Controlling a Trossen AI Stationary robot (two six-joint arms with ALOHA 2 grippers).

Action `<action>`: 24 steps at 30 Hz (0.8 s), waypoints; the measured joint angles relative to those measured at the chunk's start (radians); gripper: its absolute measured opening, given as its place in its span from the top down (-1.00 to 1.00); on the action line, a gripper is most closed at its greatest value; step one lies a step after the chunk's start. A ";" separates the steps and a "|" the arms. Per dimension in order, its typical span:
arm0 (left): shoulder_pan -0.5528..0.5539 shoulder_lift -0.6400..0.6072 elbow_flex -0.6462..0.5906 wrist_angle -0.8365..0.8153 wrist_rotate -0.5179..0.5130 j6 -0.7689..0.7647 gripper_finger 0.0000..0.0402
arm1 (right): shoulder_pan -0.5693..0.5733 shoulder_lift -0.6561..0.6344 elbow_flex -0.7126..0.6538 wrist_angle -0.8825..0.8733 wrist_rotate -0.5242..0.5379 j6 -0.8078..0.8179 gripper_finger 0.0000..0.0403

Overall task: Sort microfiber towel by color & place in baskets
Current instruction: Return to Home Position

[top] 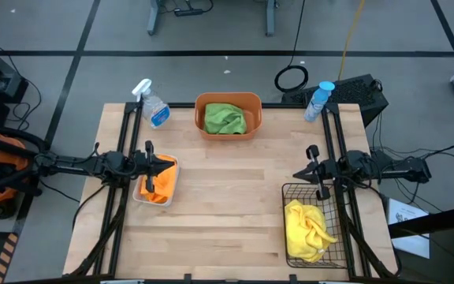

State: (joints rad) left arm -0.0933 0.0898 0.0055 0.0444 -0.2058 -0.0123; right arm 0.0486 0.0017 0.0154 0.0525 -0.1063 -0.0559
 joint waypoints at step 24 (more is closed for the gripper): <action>0.000 0.004 -0.001 -0.007 0.024 0.023 0.98 | 0.012 0.000 0.000 -0.018 0.008 0.006 1.00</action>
State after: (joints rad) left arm -0.0933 0.0940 0.0048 0.0371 -0.1814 0.0103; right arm 0.0608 0.0021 0.0154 0.0347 -0.0980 -0.0497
